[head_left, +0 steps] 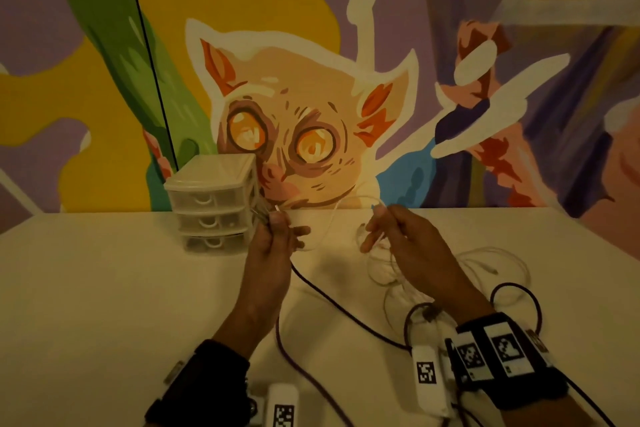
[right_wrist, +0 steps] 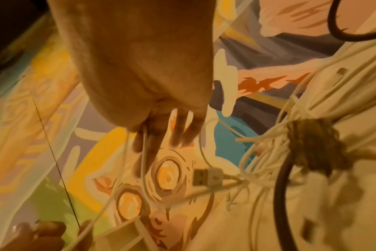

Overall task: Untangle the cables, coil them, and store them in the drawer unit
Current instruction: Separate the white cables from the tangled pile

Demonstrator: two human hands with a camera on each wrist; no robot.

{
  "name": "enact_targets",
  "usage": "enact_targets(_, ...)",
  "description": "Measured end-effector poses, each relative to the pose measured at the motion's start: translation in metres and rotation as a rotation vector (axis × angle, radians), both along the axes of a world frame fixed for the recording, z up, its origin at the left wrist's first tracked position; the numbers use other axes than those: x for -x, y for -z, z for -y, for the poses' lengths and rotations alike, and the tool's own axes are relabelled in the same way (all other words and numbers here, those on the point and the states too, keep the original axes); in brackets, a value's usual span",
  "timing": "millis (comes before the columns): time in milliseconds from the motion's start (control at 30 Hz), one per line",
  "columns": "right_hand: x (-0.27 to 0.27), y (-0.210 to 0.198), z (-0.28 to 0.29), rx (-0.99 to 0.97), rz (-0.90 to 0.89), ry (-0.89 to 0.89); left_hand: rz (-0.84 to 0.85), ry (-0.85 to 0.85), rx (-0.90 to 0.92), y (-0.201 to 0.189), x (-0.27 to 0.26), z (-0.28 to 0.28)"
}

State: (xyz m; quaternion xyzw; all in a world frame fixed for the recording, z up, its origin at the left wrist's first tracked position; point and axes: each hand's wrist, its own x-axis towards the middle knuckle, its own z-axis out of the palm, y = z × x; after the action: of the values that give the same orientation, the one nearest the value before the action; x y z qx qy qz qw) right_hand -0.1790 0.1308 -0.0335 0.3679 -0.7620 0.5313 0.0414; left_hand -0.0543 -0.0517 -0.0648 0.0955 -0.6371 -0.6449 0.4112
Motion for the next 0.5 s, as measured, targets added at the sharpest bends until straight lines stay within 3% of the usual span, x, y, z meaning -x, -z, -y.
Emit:
enact_targets(100, -0.002, 0.005, -0.002, 0.023, 0.221, -0.156, -0.088, 0.141, -0.103, -0.006, -0.004, 0.004)
enact_targets(200, 0.003, 0.013, -0.004, -0.074, 0.263, -0.056, -0.084, 0.115, -0.146, -0.008, -0.006, 0.005)
enact_targets(333, 0.005, 0.017, -0.006, -0.221, 0.090, 0.020, 0.078, 0.076, -0.029, -0.009, -0.008, 0.005)
enact_targets(500, 0.002, 0.017, -0.004, -0.416, -0.146, -0.129, 0.245, 0.095, 0.150, -0.011, -0.016, 0.000)
